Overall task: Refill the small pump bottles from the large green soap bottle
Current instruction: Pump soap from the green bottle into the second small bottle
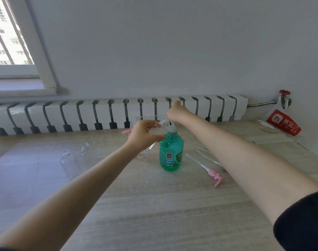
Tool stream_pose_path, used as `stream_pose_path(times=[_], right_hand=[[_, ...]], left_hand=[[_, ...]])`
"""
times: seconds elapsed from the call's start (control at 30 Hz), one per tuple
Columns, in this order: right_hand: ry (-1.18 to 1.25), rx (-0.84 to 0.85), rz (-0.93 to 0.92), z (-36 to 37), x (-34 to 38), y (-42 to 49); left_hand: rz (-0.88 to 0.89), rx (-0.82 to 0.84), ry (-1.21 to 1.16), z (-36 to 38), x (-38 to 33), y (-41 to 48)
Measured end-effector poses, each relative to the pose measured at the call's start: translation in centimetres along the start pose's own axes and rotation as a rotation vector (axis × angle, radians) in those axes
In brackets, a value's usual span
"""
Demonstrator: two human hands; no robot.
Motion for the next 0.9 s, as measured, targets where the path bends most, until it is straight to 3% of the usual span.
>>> stream_pose_path(times=[0.53, 0.9], right_hand=[[-0.028, -0.018, -0.013, 1.0, -0.6, -0.5], [-0.171, 0.000, -0.020, 1.2, -0.5, -0.6]], left_hand=[[0.068, -0.048, 0.066, -0.3, 0.3, -0.1], [0.060, -0.083, 0.114, -0.3, 0.7, -0.2]])
Point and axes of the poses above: each hand's wrist, its own y-axis towards the middle knuckle, its own z-axis out of the palm, x = y × z, the point moved 7 cm from there along y, towards the middle knuckle, and after that the axes turned 13 degrees about -x, right-handed, at the moved point
